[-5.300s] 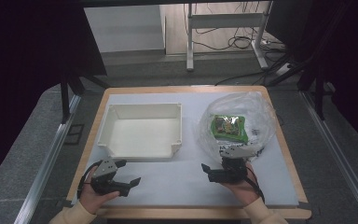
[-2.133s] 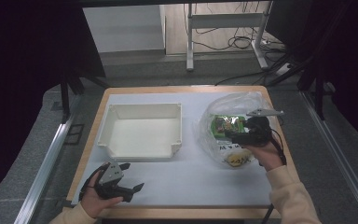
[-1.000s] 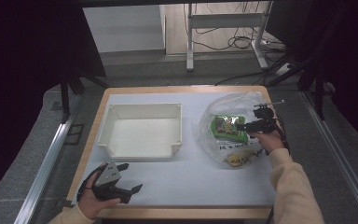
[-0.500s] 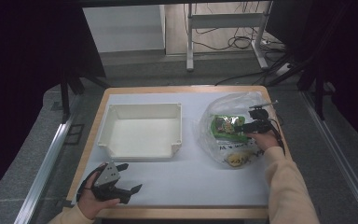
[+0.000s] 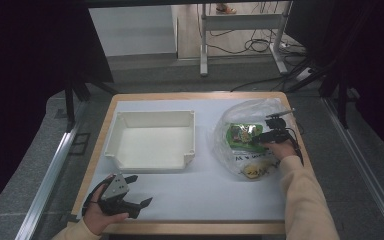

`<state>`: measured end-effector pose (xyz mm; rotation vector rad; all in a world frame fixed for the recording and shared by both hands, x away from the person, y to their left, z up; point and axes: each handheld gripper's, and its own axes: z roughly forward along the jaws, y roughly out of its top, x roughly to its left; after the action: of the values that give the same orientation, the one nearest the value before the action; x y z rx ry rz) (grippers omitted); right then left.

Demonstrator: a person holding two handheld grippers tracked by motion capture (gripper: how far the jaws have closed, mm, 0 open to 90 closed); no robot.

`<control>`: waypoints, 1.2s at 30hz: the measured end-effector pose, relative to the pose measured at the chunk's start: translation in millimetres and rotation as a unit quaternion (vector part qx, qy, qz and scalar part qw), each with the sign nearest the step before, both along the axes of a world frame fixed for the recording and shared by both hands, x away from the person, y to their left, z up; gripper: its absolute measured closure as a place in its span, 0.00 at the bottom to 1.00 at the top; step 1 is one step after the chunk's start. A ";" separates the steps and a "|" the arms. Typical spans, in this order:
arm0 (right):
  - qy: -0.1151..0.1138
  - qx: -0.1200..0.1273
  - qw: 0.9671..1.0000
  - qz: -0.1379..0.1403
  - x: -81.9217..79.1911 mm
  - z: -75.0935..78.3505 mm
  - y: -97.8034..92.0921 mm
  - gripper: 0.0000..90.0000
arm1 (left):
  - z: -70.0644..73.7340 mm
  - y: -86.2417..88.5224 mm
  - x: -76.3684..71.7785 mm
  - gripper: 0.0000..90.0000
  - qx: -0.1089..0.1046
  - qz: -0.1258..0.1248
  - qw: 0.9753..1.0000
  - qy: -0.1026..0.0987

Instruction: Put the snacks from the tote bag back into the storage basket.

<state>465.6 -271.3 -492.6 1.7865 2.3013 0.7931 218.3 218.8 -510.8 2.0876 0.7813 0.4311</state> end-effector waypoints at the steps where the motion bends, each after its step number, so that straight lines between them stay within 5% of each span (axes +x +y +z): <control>1: 0.003 0.005 1.000 -0.004 0.6 -0.3 0.0 0.53 | 0.0 0.2 0.1 0.14 0.000 0.000 1.000 0.000; 16: 0.025 0.033 0.998 -0.037 3.9 0.5 -6.4 0.92 | 0.3 0.8 -0.2 0.14 -0.001 0.000 1.000 -0.002; 26: 0.017 0.037 0.999 -0.036 2.7 3.0 -4.3 0.99 | 1.1 2.5 -0.2 0.14 -0.003 0.002 1.000 -0.003; 36: -0.023 0.072 0.996 -0.039 -7.7 26.1 -14.3 1.00 | 1.6 3.1 -0.4 0.14 -0.006 0.003 1.000 -0.004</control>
<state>457.9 -285.6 -466.5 1.8818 2.1817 0.9983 217.9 221.9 -509.1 2.0722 0.7837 0.4373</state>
